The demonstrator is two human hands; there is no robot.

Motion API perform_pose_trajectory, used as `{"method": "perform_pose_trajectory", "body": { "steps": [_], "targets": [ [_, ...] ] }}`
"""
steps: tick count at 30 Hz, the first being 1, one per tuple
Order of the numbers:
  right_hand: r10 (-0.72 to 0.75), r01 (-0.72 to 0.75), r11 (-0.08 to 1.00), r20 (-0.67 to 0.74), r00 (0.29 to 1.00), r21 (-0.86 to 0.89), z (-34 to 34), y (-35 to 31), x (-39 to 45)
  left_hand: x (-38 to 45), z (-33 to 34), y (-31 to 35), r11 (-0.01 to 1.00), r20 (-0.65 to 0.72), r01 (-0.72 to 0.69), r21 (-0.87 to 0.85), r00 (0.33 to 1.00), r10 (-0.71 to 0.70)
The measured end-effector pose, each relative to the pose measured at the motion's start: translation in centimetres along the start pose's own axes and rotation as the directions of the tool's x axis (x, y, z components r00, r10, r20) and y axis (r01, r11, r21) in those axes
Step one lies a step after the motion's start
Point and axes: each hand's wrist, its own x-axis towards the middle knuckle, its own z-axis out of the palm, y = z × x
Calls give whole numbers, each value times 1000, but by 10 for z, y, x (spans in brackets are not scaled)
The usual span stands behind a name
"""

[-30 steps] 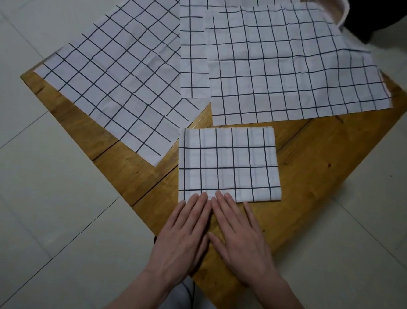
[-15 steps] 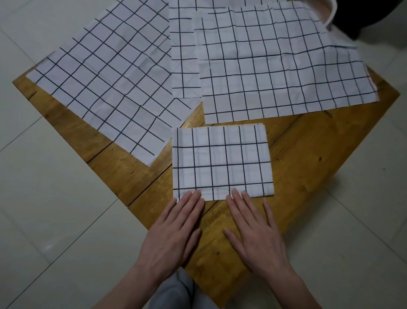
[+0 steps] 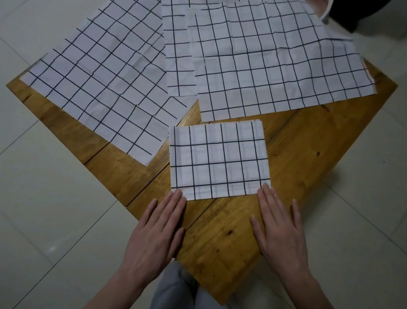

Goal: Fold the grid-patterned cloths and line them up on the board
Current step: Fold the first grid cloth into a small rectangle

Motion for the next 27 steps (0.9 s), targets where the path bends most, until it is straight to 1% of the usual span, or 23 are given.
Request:
{"method": "perform_pose_trajectory", "body": {
  "steps": [3, 11, 14, 19, 21, 23, 25, 27],
  "targets": [
    [17, -16, 1000, -34, 999, 26, 2, -4, 0, 1, 1, 3, 1000, -8, 7, -9, 1000, -8],
    [21, -18, 999, -55, 998, 44, -3, -8, 3, 0, -1, 1, 999, 4, 0, 42, 1000, 0],
    [53, -46, 995, -85, 995, 87, -7, -12, 7, 0, -2, 0, 999, -2, -8, 43, 1000, 9],
    [197, -165, 965, -146, 970, 204, -18, -21, 31, 10, -10, 15, 999, -22, 42, 27, 999, -41],
    [292, -256, 934, -115, 950, 251, -24, -27, 43, 19, -15, 24, 998, -41, 59, -2, 997, -59],
    [378, -351, 899, -57, 924, 263, -28, -33, 54, 29, -18, 33, 998, -48, 47, -43, 998, -49],
    [436, -419, 873, -13, 900, 251, -32, -38, 61, 37, -19, 43, 998, -35, 1, -63, 999, -3],
    [473, -464, 856, 16, 881, 230, -37, -42, 66, 43, -16, 52, 998, -9, -54, -45, 999, 54]
  ]
}}
